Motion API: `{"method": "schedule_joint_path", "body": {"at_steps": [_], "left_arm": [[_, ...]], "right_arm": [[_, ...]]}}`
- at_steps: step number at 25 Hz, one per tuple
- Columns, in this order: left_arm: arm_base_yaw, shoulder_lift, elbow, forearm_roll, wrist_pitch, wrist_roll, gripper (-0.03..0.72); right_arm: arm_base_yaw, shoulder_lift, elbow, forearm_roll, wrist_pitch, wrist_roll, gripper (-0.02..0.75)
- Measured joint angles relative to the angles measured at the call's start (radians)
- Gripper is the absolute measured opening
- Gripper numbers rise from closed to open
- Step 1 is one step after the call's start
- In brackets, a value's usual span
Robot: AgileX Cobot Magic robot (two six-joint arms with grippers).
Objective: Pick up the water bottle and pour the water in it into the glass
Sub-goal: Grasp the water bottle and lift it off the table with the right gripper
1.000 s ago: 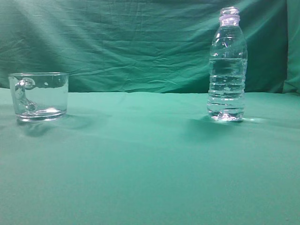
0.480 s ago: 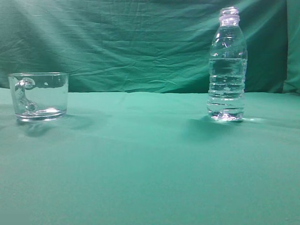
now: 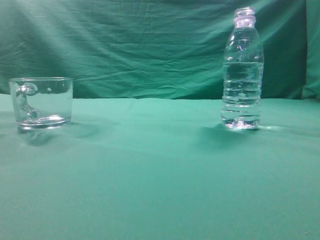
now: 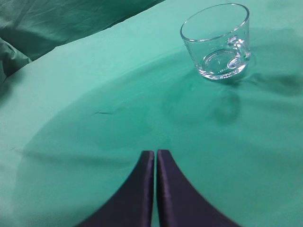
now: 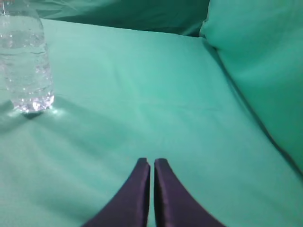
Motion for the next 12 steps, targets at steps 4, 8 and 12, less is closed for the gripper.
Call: {"method": "schedule_joint_path", "body": {"at_steps": [4, 8, 12], "left_arm": [[0.000, 0.000, 0.000, 0.000, 0.000, 0.000, 0.000], [0.000, 0.000, 0.000, 0.000, 0.000, 0.000, 0.000], [0.000, 0.000, 0.000, 0.000, 0.000, 0.000, 0.000]], "right_arm": [[0.000, 0.000, 0.000, 0.047, -0.210, 0.144, 0.000], [0.000, 0.000, 0.000, 0.073, -0.503, 0.252, 0.000], [0.000, 0.000, -0.011, 0.083, -0.563, 0.284, 0.000]]}}
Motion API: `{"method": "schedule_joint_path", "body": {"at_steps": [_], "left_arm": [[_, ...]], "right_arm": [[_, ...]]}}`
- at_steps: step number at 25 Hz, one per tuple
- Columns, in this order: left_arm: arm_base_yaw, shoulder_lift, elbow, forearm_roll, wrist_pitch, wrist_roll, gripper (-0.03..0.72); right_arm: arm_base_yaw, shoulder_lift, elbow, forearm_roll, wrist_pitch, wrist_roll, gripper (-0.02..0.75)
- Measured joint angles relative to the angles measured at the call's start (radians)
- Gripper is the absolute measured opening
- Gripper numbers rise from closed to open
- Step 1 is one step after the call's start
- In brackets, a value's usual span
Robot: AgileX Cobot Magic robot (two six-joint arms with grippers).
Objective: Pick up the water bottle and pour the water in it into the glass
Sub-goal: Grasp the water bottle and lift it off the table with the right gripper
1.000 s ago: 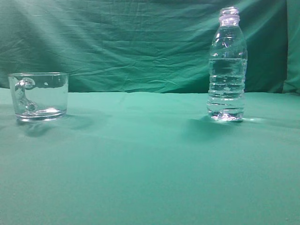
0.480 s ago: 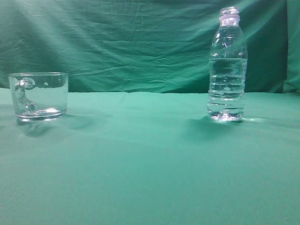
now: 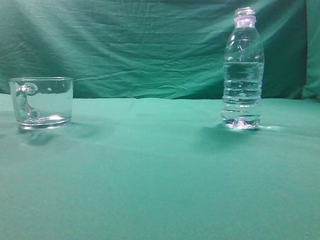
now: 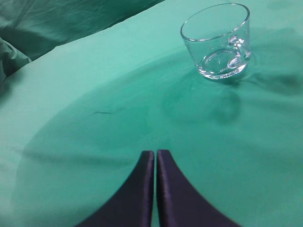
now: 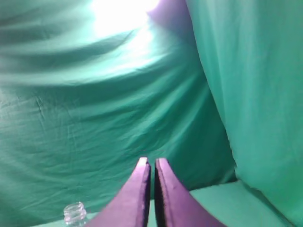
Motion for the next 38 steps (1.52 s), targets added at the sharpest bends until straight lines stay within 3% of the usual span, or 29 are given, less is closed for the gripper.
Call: {"method": "schedule_joint_path", "body": {"at_steps": [4, 14, 18, 21, 24, 31, 38], "left_arm": [[0.000, 0.000, 0.000, 0.000, 0.000, 0.000, 0.000], [0.000, 0.000, 0.000, 0.000, 0.000, 0.000, 0.000], [0.000, 0.000, 0.000, 0.000, 0.000, 0.000, 0.000], [0.000, 0.000, 0.000, 0.000, 0.000, 0.000, 0.000], [0.000, 0.000, 0.000, 0.000, 0.000, 0.000, 0.000], [0.000, 0.000, 0.000, 0.000, 0.000, 0.001, 0.000], [0.000, 0.000, 0.000, 0.000, 0.000, 0.001, 0.000]], "right_arm": [[0.000, 0.063, -0.092, 0.002, 0.142, 0.005, 0.000], [0.000, 0.422, -0.223, -0.002, 0.156, -0.012, 0.000], [0.000, 0.540, -0.240, -0.053, 0.143, -0.018, 0.000], [0.019, 0.616, -0.245, -0.124, 0.085, -0.020, 0.000], [0.098, 0.692, -0.246, -0.176, 0.023, -0.020, 0.000], [0.253, 0.937, -0.246, -0.205, -0.165, -0.020, 0.000], [0.276, 1.256, -0.249, -0.228, -0.473, -0.020, 0.000]]}}
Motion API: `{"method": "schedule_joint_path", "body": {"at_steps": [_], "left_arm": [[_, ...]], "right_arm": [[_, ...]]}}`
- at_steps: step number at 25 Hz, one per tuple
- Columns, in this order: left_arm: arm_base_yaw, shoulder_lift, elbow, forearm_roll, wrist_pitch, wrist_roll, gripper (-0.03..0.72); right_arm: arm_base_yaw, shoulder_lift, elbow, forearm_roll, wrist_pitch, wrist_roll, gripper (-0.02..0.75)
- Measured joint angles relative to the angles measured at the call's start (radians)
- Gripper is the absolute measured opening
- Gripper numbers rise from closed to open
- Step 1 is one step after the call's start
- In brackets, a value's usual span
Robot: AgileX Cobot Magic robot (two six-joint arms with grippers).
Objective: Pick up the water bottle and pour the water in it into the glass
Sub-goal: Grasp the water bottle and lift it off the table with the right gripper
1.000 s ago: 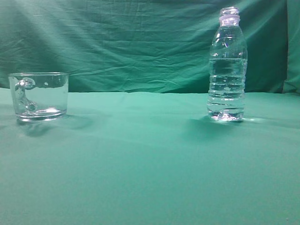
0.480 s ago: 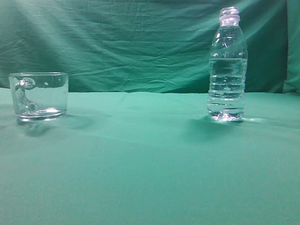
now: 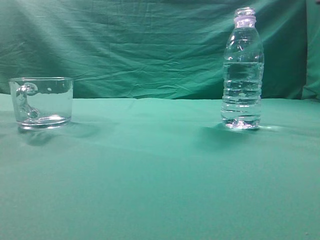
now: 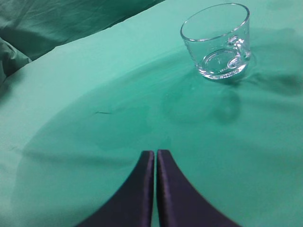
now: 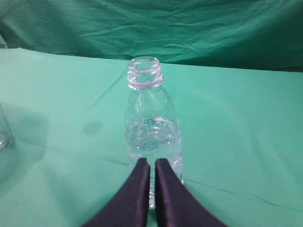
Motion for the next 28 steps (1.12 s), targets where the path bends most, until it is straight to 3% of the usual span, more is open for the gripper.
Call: {"method": "schedule_joint_path", "body": {"at_steps": [1, 3, 8, 11, 13, 21, 28], "left_arm": [[0.000, 0.000, 0.000, 0.000, 0.000, 0.000, 0.000], [0.000, 0.000, 0.000, 0.000, 0.000, 0.000, 0.000], [0.000, 0.000, 0.000, 0.000, 0.000, 0.000, 0.000], [0.000, 0.000, 0.000, 0.000, 0.000, 0.000, 0.000], [0.000, 0.000, 0.000, 0.000, 0.000, 0.000, 0.000], [0.000, 0.000, 0.000, 0.000, 0.000, 0.000, 0.000], [0.000, 0.000, 0.000, 0.000, 0.000, 0.000, 0.000]], "right_arm": [[0.000, 0.038, -0.008, -0.001, -0.036, 0.000, 0.050], [0.000, 0.122, -0.025, -0.004, -0.115, 0.000, 0.050], [0.002, 0.260, -0.075, -0.012, -0.211, 0.000, 0.328], [0.002, 0.307, -0.093, -0.015, -0.216, 0.000, 0.555], [0.002, 0.325, -0.110, -0.015, -0.204, -0.002, 0.645], [0.002, 0.420, -0.222, -0.041, -0.199, -0.040, 0.645], [0.002, 0.569, -0.296, -0.041, -0.332, -0.044, 0.645]]}}
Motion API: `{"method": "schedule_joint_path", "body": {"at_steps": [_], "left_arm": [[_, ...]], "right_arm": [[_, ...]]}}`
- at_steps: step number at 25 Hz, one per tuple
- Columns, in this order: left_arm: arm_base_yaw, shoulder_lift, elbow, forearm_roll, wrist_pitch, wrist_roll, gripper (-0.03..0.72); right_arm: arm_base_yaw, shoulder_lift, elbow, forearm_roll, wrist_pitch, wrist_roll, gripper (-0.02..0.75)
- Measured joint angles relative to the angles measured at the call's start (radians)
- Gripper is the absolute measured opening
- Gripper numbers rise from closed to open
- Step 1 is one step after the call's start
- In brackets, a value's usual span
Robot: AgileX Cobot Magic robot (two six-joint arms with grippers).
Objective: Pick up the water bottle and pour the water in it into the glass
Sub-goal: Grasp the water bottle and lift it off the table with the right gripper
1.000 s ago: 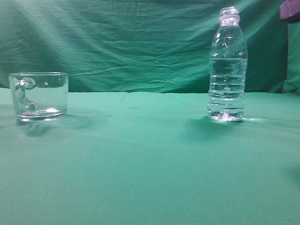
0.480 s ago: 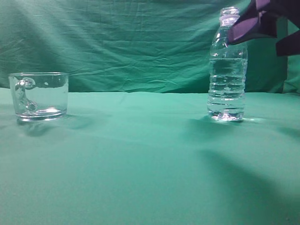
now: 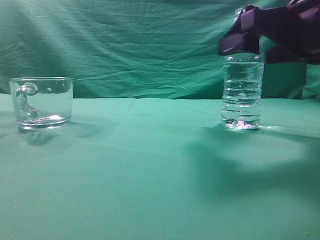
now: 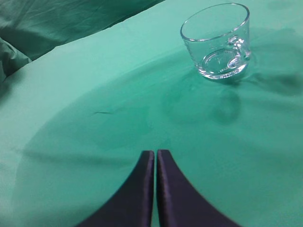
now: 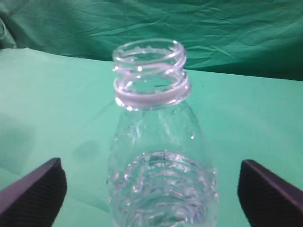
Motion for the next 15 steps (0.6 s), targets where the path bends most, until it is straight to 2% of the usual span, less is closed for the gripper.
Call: {"method": "schedule_joint_path", "body": {"at_steps": [12, 13, 15], "left_arm": [[0.000, 0.000, 0.000, 0.000, 0.000, 0.000, 0.000], [0.000, 0.000, 0.000, 0.000, 0.000, 0.000, 0.000], [0.000, 0.000, 0.000, 0.000, 0.000, 0.000, 0.000]], "right_arm": [[0.000, 0.154, -0.132, 0.000, -0.030, -0.002, 0.645], [0.000, 0.155, -0.132, 0.000, -0.032, -0.002, 0.578], [0.000, 0.160, -0.132, 0.000, -0.034, -0.002, 0.505]]}}
